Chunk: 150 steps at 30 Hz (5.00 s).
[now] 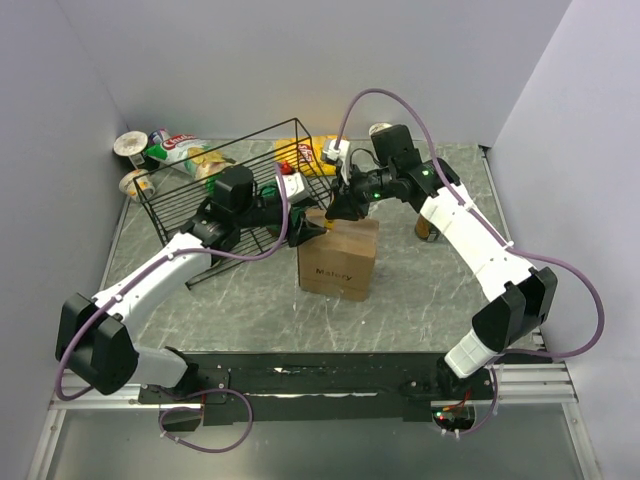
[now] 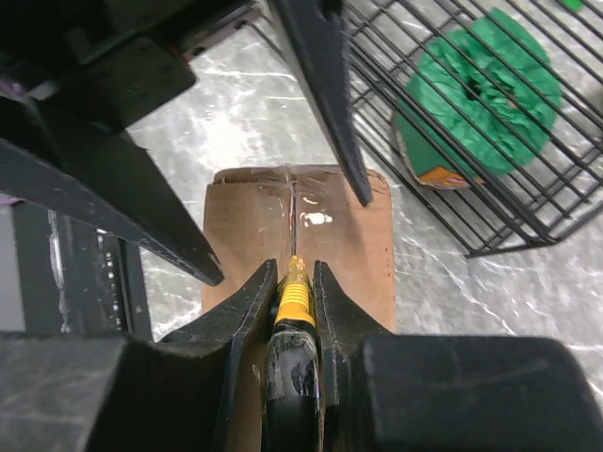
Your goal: Unpack the express box
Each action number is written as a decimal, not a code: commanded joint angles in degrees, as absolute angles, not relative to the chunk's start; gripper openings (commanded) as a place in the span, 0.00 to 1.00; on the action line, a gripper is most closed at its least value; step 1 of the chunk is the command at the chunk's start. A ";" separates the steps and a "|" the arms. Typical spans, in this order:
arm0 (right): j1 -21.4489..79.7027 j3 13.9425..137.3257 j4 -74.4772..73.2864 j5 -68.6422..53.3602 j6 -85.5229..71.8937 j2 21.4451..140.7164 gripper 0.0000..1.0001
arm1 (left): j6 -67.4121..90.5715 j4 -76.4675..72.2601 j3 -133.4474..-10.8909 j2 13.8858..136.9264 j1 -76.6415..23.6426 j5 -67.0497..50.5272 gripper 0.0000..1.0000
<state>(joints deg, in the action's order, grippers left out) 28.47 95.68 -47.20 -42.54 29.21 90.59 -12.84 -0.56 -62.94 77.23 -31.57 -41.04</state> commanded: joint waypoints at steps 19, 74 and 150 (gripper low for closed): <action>28.30 96.50 -52.29 -45.44 38.66 89.30 0.00 | -22.42 7.47 -63.28 86.04 -31.03 -49.66 0.72; 16.35 94.92 -68.64 -38.23 40.78 80.16 0.00 | -20.13 12.22 -66.97 95.01 -29.79 -45.88 0.61; 14.59 84.38 -61.09 -26.98 32.17 64.60 0.00 | -5.80 -7.47 -82.71 110.66 -39.37 -60.73 0.58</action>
